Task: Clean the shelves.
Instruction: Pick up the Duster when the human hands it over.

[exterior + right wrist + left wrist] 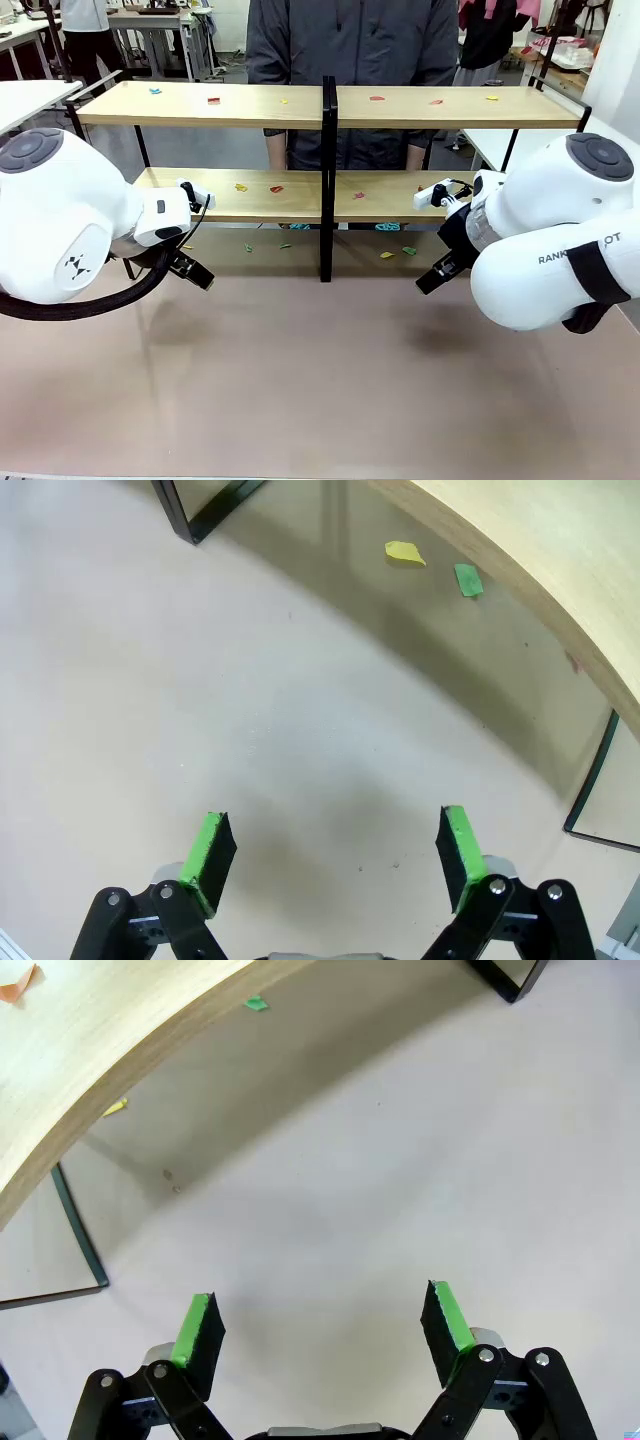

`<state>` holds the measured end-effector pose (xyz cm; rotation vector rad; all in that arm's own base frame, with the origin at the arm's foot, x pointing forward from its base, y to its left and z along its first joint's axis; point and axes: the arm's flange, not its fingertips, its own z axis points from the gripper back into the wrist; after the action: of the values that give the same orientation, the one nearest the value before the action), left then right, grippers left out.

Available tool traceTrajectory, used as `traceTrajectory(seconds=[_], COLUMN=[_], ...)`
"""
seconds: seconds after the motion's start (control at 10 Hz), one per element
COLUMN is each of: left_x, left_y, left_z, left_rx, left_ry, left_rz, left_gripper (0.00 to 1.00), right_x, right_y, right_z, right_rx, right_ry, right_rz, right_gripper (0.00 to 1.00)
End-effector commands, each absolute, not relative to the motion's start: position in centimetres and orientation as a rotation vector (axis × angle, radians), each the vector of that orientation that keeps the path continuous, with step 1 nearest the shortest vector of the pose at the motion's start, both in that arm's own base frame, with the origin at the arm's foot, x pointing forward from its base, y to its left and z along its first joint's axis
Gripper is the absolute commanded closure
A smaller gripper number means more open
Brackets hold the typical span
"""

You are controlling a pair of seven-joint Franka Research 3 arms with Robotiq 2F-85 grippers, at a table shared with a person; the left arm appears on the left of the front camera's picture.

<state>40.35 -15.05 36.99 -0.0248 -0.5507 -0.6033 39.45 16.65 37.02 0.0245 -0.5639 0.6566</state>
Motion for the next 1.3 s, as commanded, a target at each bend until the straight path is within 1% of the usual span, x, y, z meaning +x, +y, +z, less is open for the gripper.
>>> traceTrajectory(seconds=[0.0,0.5,0.6,0.8,0.9,1.0,1.1,1.2], left_x=[40.3,40.4,38.0,33.1,29.9,26.6,24.3,22.2], left_y=[-15.1,-15.1,-13.1,-8.0,-5.4,-2.9,-0.7,1.6], left_z=[37.0,37.0,40.0,44.4,46.5,48.6,50.3,51.3], left_rx=[-0.025,-0.025,-0.040,-0.151,-0.193,-0.253,-0.272,-0.394], left_ry=[-0.551,-0.551,-0.623,-0.664,-0.672,-0.720,-0.850,-0.939], left_rz=[-0.604,-0.603,-0.683,-0.786,-0.817,-0.888,-0.945,-1.013], left_gripper=[0.00,0.00,0.00,0.00,0.00,0.00,0.00,0.00], right_x=[39.5,39.4,37.9,33.5,30.8,28.3,26.7,25.6], right_y=[16.6,16.7,15.7,12.9,11.3,9.2,7.9,6.8], right_z=[37.0,37.0,40.1,45.4,48.5,52.1,54.4,56.2], right_rx=[0.025,0.025,0.013,0.052,0.089,0.116,0.124,0.123], right_ry=[-0.564,-0.564,-0.625,-0.622,-0.659,-0.700,-0.748,-0.810], right_rz=[0.656,0.657,0.694,0.723,0.738,0.748,0.761,0.748], right_gripper=[0.00,0.00,0.00,0.00,0.00,0.00,0.00,0.00])
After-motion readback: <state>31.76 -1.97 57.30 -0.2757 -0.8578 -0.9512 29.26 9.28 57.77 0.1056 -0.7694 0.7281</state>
